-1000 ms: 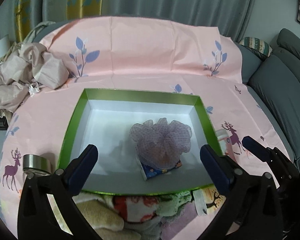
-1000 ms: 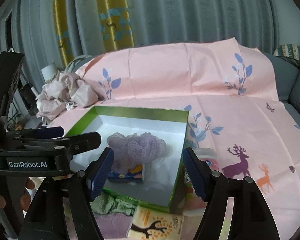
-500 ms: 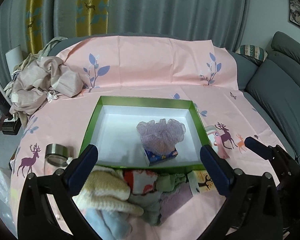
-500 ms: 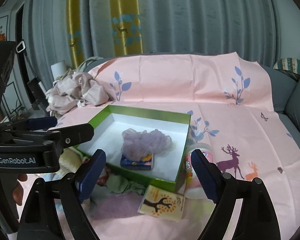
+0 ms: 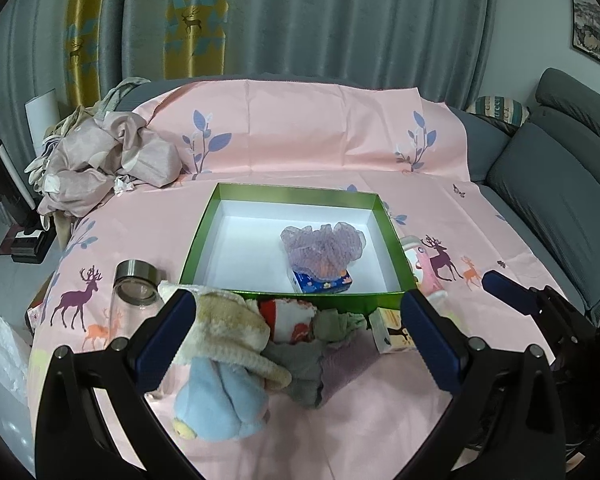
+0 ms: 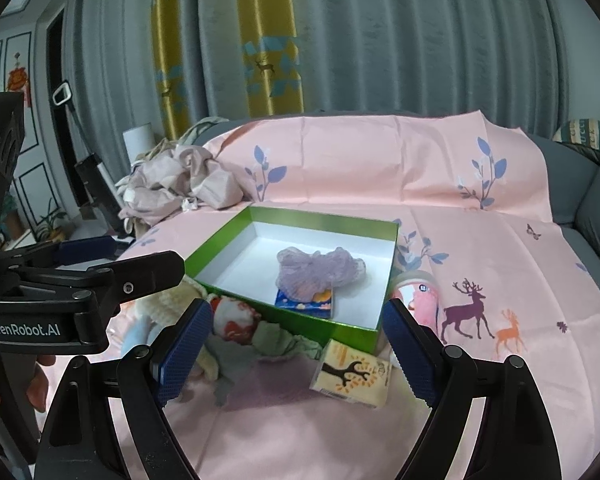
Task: Organize soft objects
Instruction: 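Withdraw the right gripper and move it toward the blue plush elephant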
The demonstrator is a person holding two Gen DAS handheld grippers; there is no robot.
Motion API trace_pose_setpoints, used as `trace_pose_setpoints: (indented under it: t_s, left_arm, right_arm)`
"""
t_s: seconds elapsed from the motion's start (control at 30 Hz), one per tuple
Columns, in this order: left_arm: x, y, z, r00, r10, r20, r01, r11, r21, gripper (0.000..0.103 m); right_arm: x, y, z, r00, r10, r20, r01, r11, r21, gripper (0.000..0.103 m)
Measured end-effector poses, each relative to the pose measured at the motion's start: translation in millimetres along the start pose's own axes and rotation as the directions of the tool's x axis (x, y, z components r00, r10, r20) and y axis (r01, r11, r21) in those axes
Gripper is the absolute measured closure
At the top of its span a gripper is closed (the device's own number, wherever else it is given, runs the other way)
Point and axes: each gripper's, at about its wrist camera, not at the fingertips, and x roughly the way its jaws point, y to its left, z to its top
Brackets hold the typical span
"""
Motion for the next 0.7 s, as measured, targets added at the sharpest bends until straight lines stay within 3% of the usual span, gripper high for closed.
trace_pose_setpoints:
  t_s: [0.7]
  left_arm:
    - [-31.3, -2.2, -27.2, 0.998, 0.033, 0.057, -0.034, 0.999, 0.010, 0.001]
  right_arm:
    - [-19.5, 8.6, -24.3, 1.000, 0.021, -0.004, -0.021, 1.000, -0.002, 0.016]
